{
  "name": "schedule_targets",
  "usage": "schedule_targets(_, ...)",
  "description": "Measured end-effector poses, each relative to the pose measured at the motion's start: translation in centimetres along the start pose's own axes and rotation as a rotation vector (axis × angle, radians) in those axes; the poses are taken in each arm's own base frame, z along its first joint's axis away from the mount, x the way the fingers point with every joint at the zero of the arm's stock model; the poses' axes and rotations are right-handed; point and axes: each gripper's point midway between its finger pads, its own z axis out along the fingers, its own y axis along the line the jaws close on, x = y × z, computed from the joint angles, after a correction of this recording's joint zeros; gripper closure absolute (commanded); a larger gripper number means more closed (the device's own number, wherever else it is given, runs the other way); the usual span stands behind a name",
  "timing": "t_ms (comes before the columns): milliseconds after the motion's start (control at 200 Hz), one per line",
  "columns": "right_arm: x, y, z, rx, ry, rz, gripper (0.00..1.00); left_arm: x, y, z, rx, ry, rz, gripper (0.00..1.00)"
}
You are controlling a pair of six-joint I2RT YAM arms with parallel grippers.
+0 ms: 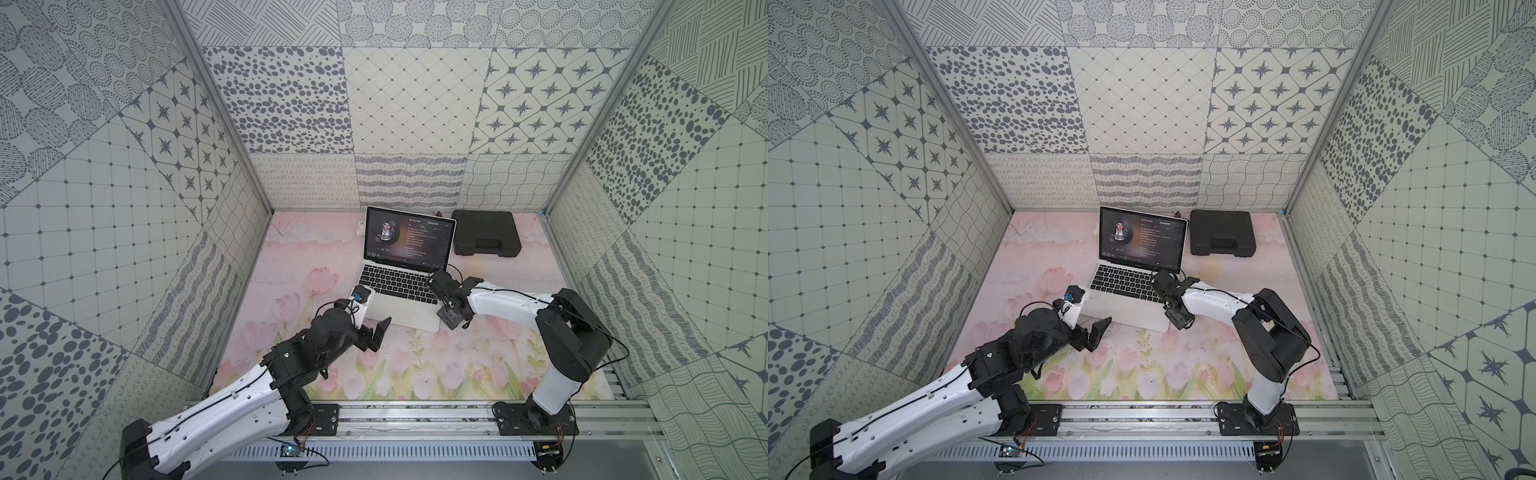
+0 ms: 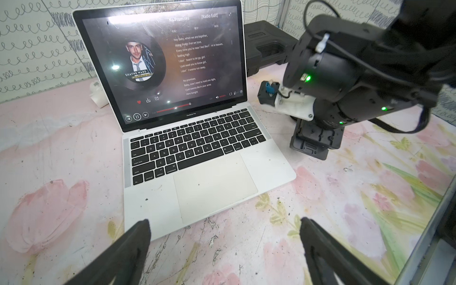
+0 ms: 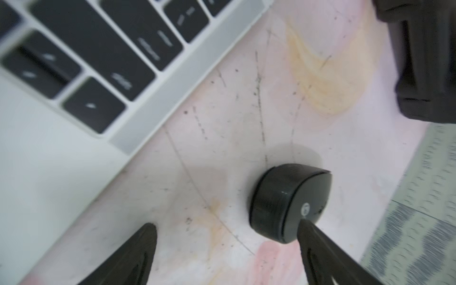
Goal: Remove the wireless mouse receiver from the laptop
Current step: Reset both arms
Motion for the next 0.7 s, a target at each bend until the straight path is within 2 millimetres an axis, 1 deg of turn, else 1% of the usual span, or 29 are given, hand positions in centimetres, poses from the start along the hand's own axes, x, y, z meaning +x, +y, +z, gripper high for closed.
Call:
schedule_targets(30, -0.1, 0.0, -0.5, -0.039, -0.020, 0.031, 0.03, -0.1, 0.1, 0.0, -0.004, 0.001, -0.006, 0.01)
schedule_targets(95, -0.7, -1.4, -2.1, -0.111, -0.086, 0.131, 0.03, -0.1, 0.5, 0.0, -0.018, 0.004, -0.022, 0.01)
schedule_targets(175, -2.0, -4.8, -4.7, -0.153, -0.212, 0.282, 0.03, -0.3, 1.3, 0.1, -0.042, 0.005, -0.048, 0.01)
schedule_targets(250, -3.0, -8.8, -7.0, -0.150, -0.338, 0.413, 0.03, -0.3, 2.1, 0.2, -0.068, 0.004, -0.076, 0.01)
schedule_targets(305, -3.4, -11.2, -8.1, -0.137, -0.417, 0.491, 0.03, -0.3, 2.8, 0.2, -0.092, 0.005, -0.100, 0.01)
schedule_targets(340, -3.5, -12.3, -8.3, -0.132, -0.458, 0.533, 0.03, -0.3, 3.4, 0.3, -0.111, 0.004, -0.117, 0.01)
schedule_targets(355, -3.5, -13.0, -8.3, -0.124, -0.474, 0.553, 0.03, -0.3, 3.7, 0.3, -0.121, 0.003, -0.127, 0.01)
schedule_targets(410, -3.1, -14.2, -7.6, -0.116, -0.502, 0.606, 0.03, -0.4, 4.9, 0.3, -0.156, 0.001, -0.160, 0.01)
schedule_targets(465, -2.2, -15.1, -6.1, -0.112, -0.512, 0.660, 0.03, -0.3, 6.1, 0.4, -0.192, -0.002, -0.193, 0.01)
schedule_targets(530, -0.7, -16.0, -3.7, -0.097, -0.508, 0.722, 0.03, -0.1, 7.7, 0.6, -0.237, 0.001, -0.239, 0.01)
schedule_targets(620, 1.5, -16.7, -0.9, -0.066, -0.526, 0.776, 0.03, 0.6, 10.0, 0.9, -0.294, 0.018, -0.304, 0.01)
schedule_targets(650, 2.1, -16.7, -0.1, -0.059, -0.525, 0.785, 0.03, 1.0, 11.0, 1.0, -0.322, 0.024, -0.334, 0.01)
schedule_targets(700, 2.5, -16.7, 0.8, -0.055, -0.530, 0.785, 0.03, 1.5, 12.3, 1.1, -0.353, 0.028, -0.380, 0.01)
